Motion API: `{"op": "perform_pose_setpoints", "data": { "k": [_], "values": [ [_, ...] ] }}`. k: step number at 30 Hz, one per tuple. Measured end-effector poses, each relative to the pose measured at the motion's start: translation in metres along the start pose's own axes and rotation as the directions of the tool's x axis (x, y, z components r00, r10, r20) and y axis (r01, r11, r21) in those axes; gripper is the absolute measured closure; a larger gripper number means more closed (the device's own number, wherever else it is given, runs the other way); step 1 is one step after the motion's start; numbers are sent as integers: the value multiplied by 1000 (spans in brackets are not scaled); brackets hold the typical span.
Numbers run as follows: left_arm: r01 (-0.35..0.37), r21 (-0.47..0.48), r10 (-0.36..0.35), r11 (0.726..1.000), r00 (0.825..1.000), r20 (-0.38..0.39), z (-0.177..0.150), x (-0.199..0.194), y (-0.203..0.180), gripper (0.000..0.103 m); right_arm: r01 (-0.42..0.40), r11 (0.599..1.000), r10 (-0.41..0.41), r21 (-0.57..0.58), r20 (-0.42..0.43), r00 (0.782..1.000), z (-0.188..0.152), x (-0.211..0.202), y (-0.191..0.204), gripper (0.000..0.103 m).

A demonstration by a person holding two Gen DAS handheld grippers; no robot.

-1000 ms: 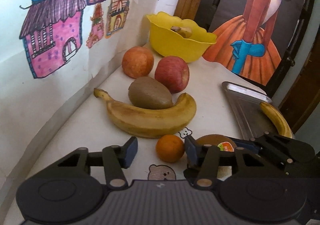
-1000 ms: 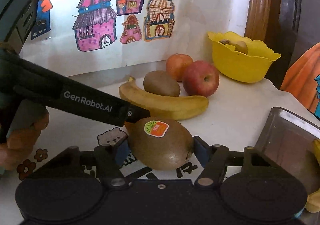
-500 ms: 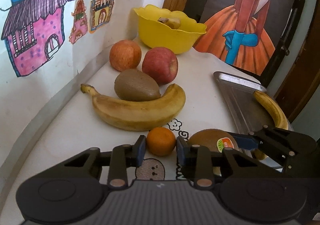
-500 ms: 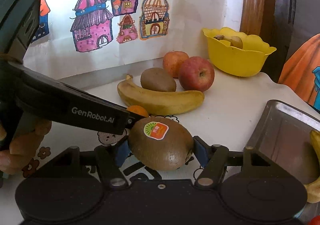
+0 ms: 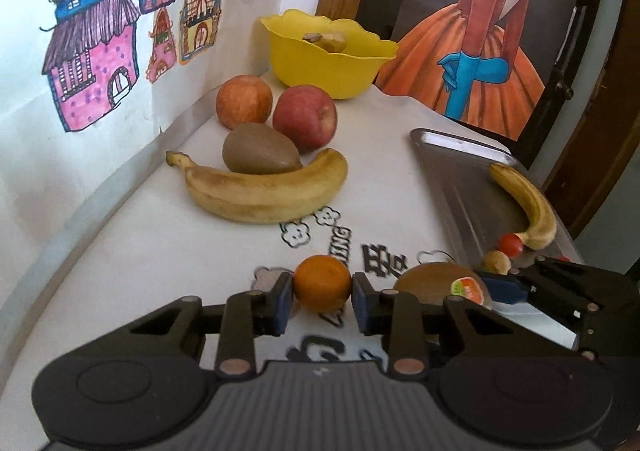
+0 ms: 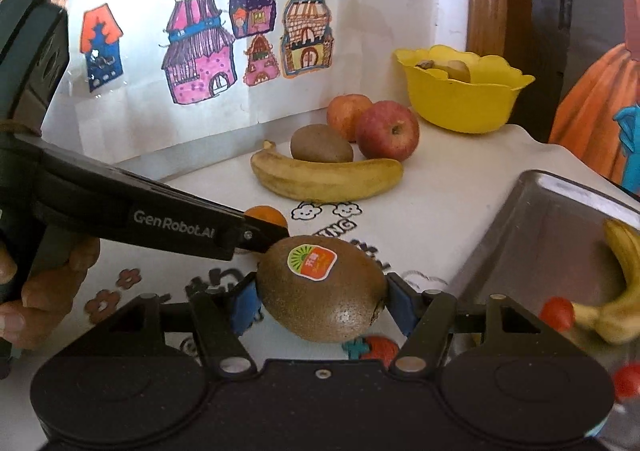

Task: Organize fruits
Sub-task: 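Carry the mandarin and kiwi over the metal tray and open both tools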

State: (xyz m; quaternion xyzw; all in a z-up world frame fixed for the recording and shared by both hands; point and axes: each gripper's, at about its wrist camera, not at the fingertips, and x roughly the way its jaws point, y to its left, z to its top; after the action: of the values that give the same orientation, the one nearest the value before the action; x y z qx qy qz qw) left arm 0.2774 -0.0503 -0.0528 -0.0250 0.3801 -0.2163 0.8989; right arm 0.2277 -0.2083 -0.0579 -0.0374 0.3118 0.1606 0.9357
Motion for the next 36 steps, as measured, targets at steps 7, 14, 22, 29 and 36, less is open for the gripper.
{"op": "perform_pose_setpoints", "data": {
  "k": [7, 14, 22, 29, 36],
  "values": [
    [17, -32, -16, 999, 1000, 13, -17, -18, -20, 69, 34, 997, -36, 76, 19, 999, -18, -41, -8, 35],
    [58, -10, -58, 998, 997, 43, -20, -32, -59, 69, 93, 985, -101, 143, 49, 994, -37, -86, -29, 35],
    [114, -22, -112, 993, 990, 89, -9, -29, -109, 69, 205, 955, -230, 213, 99, 968, -52, -137, -70, 35],
    [136, 6, -136, 991, 987, 88, -10, -9, -149, 69, 281, 925, -320, 256, 124, 939, -63, -165, -116, 35],
    [123, 31, -125, 992, 991, 51, -14, 19, -173, 69, 306, 920, -345, 243, 137, 929, -63, -168, -150, 35]
  ]
}}
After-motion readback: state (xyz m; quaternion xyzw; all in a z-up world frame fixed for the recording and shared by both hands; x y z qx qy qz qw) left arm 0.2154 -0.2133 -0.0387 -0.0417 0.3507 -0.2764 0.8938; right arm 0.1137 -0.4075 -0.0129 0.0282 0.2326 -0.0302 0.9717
